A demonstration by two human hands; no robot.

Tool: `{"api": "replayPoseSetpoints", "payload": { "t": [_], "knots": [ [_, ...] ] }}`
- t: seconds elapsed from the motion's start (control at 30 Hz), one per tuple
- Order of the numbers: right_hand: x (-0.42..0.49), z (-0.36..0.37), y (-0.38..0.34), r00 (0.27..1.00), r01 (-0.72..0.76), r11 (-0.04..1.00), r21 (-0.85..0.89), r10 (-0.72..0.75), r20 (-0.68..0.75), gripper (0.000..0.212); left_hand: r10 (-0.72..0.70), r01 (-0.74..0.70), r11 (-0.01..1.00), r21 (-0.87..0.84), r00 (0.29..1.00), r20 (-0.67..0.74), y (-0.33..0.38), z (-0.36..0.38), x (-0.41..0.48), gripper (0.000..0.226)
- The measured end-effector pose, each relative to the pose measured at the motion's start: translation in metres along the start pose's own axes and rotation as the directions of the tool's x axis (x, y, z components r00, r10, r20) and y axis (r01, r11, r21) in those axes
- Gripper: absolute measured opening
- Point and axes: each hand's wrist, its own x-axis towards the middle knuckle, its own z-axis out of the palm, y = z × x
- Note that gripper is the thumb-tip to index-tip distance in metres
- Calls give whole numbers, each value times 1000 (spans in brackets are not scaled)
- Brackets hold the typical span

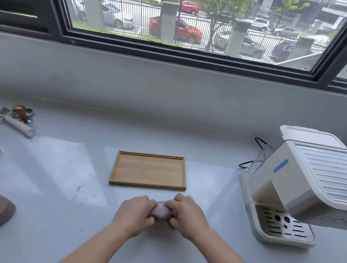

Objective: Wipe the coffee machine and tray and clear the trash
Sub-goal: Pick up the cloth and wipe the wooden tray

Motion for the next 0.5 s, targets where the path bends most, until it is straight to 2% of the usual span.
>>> {"api": "replayPoseSetpoints", "payload": {
  "t": [0.3,0.5],
  "knots": [
    [58,-15,-24,997,-11,999,34,14,-81,31,-50,41,994,-100,995,-82,-40,-32,29,28],
    [90,-19,-28,995,-31,999,39,34,-92,39,-84,64,985,-160,989,-119,-56,-43,49,21]
  ]
}}
